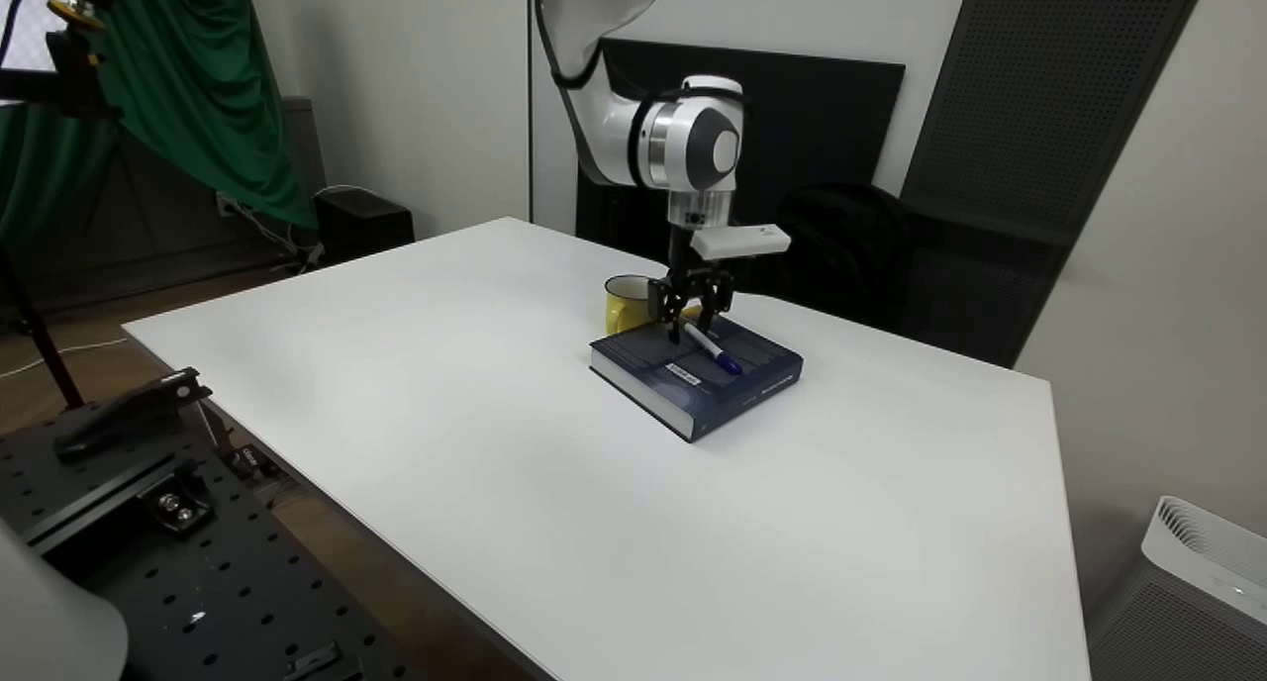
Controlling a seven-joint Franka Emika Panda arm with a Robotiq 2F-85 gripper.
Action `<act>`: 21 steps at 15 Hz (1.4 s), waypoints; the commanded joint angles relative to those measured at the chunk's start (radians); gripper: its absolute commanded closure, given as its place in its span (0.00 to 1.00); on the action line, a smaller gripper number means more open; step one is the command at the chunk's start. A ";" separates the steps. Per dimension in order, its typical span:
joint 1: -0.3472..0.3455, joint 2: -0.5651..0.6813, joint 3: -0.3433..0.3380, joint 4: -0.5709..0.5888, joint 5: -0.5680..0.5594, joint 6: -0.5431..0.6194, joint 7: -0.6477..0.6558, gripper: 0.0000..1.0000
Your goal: Put the blue marker inside the yellow mug
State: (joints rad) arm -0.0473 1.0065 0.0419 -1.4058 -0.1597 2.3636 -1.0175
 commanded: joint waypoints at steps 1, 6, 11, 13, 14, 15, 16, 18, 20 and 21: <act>0.008 0.041 -0.015 0.056 -0.023 -0.031 0.049 0.81; 0.014 0.050 -0.053 0.092 -0.052 -0.097 0.075 0.94; -0.001 0.063 -0.084 0.214 -0.081 -0.329 0.062 0.94; 0.002 0.070 -0.090 0.266 -0.092 -0.396 0.058 0.94; 0.007 0.072 -0.088 0.288 -0.099 -0.421 0.054 0.94; 0.010 0.073 -0.085 0.306 -0.104 -0.439 0.052 0.94; 0.016 0.073 -0.079 0.325 -0.105 -0.458 0.048 0.94; 0.026 0.073 -0.064 0.361 -0.103 -0.492 0.032 0.94; 0.040 0.071 -0.048 0.396 -0.102 -0.520 0.019 0.94; 0.050 0.067 -0.041 0.413 -0.103 -0.529 0.013 0.94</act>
State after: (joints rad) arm -0.0151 1.0423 -0.0181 -1.1011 -0.2511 1.8942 -0.9908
